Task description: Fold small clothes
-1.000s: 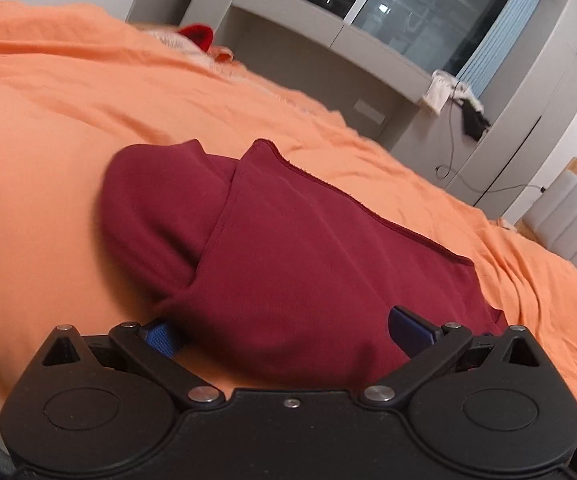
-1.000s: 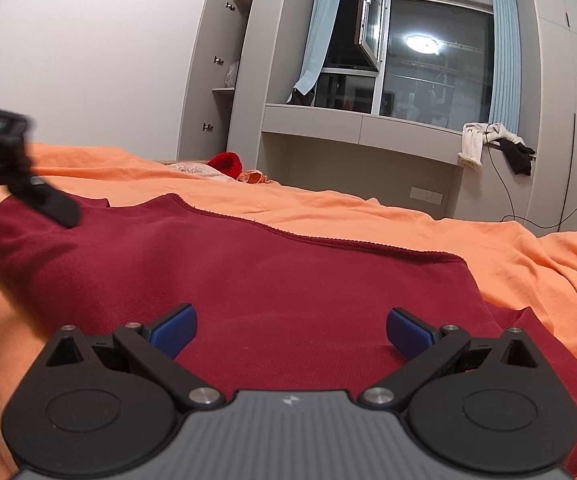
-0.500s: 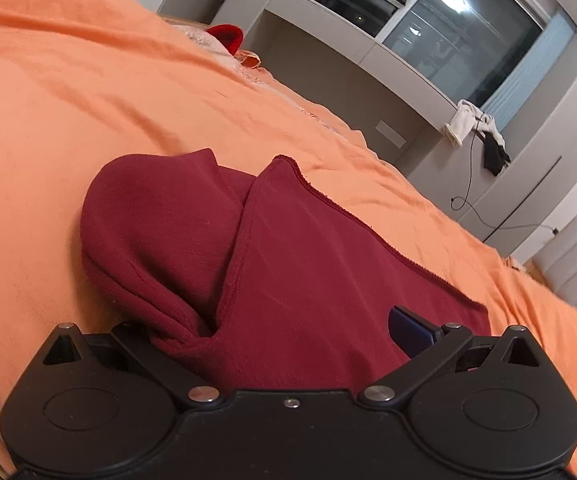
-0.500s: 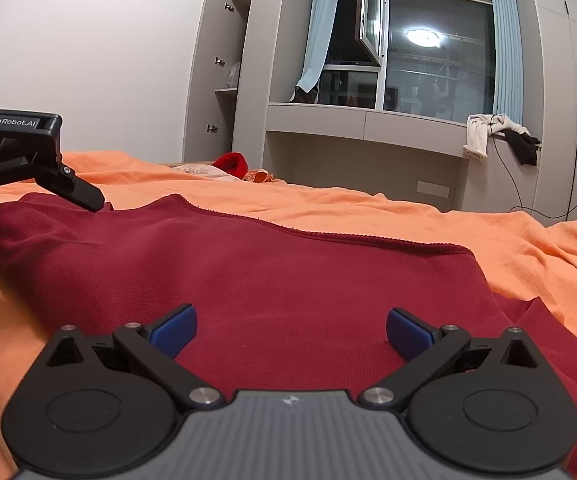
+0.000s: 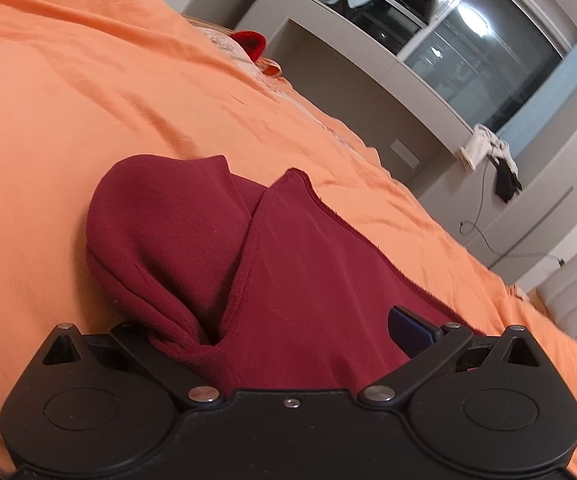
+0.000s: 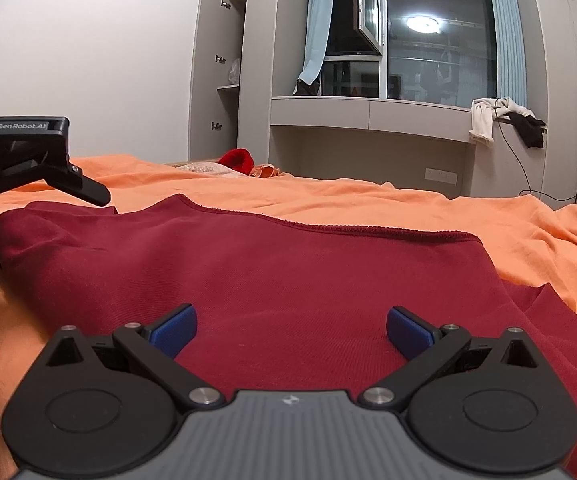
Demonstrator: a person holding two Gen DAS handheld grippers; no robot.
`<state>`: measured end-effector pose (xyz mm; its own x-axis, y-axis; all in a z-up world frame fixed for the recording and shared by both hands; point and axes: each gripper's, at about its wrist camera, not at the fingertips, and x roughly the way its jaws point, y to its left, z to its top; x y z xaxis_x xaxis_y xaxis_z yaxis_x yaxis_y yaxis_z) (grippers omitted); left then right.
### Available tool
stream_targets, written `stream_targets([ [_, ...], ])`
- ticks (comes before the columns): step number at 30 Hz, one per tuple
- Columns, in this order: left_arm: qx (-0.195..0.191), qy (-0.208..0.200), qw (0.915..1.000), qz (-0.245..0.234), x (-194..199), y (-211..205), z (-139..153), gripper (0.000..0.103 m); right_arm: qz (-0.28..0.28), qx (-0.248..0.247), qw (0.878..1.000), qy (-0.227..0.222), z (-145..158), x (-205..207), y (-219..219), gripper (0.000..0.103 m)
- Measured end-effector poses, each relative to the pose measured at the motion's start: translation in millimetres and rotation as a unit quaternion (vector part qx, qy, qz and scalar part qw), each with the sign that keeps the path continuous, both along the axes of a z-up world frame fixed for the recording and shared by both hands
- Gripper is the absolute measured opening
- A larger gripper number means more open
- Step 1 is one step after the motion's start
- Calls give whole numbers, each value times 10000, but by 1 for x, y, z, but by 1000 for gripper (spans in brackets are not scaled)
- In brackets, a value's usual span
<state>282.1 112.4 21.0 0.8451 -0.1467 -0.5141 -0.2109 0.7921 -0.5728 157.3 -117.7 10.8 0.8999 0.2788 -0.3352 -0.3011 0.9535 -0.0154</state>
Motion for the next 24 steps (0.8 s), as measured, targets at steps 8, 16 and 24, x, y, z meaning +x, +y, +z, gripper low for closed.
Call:
stream_targets([
  [8,225,1,9992,329,0,-1,-1,85,78,-105,9998,132,6,0,0,103],
  [16,570,-25,9975,409,-2,-6,-1,73,217,94,9983,530,40,-13,-44,103],
  [24,671,-27,9965,500,-1,-12,-2,43,-443,572,9964,442,74,-32,-100,103],
])
